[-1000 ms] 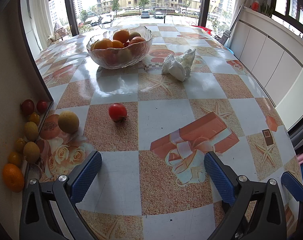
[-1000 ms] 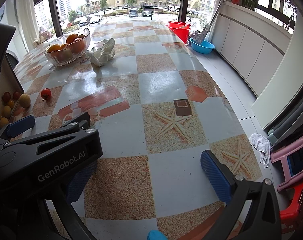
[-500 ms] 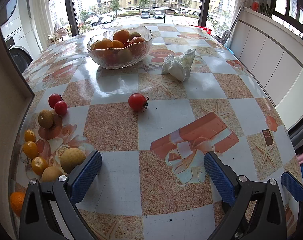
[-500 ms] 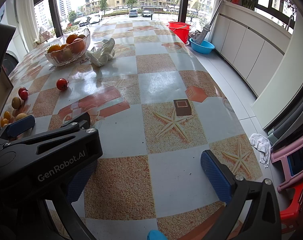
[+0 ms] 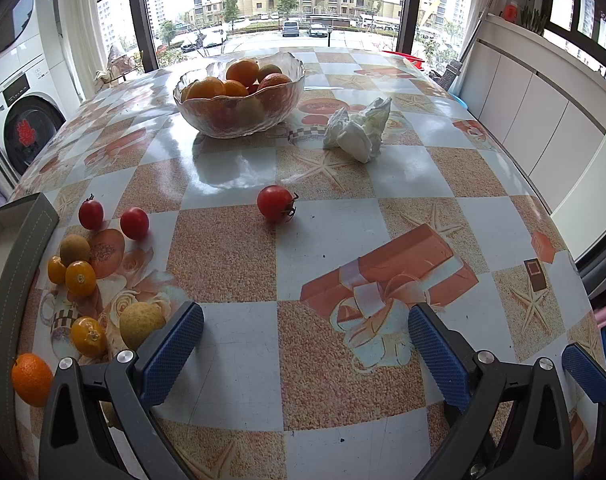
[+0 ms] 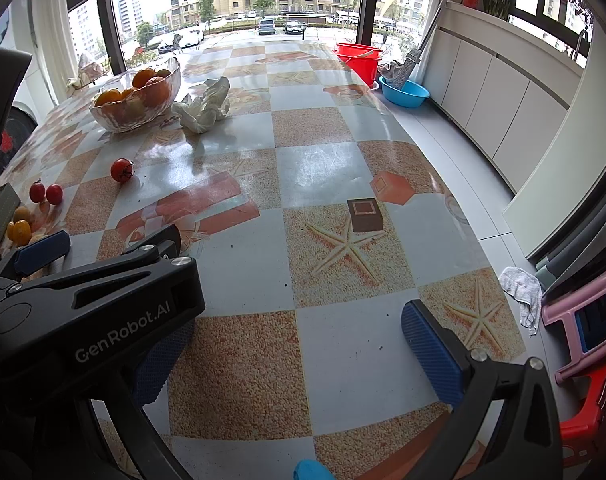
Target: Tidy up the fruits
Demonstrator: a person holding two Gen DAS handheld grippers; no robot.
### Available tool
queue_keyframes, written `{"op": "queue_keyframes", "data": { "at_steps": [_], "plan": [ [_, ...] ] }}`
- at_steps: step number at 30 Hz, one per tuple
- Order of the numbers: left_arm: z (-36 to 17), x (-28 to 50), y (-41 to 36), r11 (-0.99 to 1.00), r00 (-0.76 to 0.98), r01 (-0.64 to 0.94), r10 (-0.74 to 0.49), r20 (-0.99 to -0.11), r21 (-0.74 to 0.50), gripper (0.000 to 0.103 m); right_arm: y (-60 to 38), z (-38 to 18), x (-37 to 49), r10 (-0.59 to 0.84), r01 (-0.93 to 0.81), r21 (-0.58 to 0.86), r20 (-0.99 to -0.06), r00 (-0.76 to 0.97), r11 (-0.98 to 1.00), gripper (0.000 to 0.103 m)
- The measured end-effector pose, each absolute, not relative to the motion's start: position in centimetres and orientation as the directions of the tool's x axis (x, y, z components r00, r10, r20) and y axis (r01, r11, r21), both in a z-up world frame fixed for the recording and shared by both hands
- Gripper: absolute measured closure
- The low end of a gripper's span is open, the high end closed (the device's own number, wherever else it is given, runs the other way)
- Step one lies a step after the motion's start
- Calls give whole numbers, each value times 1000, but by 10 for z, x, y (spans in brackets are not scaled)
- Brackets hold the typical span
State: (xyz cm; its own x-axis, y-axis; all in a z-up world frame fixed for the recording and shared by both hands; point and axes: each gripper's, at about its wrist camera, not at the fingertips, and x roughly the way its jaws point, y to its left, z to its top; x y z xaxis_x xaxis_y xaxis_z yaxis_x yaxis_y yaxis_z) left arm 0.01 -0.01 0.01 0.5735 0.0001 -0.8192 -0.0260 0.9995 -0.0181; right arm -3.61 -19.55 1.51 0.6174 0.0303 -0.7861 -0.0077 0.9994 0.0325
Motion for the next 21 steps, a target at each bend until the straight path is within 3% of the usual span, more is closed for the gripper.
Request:
{"op": "queue_keyframes", "data": {
  "at_steps": [21],
  "plan": [
    [1,-2,1,1000,566,-17,8,-824,-2,0,-195,15,-36,30,-7,32,-785,618,999,0]
  ]
}}
